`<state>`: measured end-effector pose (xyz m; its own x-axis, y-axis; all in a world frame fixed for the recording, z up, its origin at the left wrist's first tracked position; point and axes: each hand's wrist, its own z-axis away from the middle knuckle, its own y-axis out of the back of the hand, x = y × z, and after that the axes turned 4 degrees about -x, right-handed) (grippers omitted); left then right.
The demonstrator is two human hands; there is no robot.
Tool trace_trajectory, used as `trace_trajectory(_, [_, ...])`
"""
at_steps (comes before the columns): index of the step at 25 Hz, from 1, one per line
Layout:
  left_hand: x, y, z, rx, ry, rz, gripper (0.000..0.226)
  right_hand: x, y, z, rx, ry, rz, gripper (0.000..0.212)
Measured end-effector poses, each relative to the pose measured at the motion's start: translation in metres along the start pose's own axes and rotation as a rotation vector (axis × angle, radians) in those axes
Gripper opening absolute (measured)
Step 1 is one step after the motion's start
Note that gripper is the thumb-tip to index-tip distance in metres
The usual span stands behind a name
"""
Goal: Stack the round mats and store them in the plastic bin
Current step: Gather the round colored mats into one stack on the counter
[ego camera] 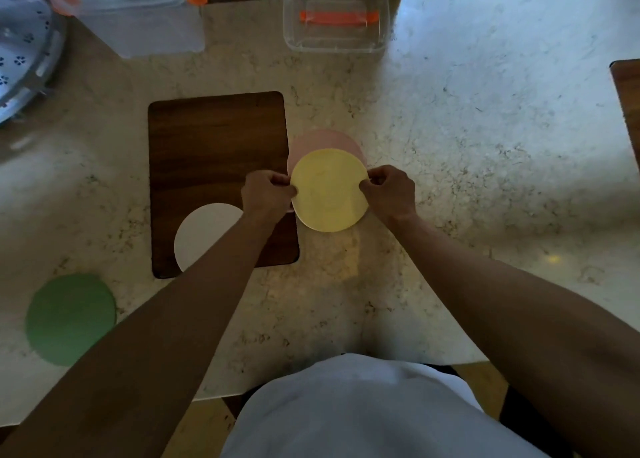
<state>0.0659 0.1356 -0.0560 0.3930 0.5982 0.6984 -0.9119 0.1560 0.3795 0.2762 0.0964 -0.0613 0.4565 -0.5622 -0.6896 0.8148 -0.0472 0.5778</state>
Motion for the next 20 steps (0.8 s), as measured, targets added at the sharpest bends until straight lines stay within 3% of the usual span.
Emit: trace_trajectory(20, [0.027, -0.006, -0.069, 0.046, -0.023, -0.145, 0.016, -0.009, -0.015, -0.062, 0.037, 0.009, 0.06, 0.024])
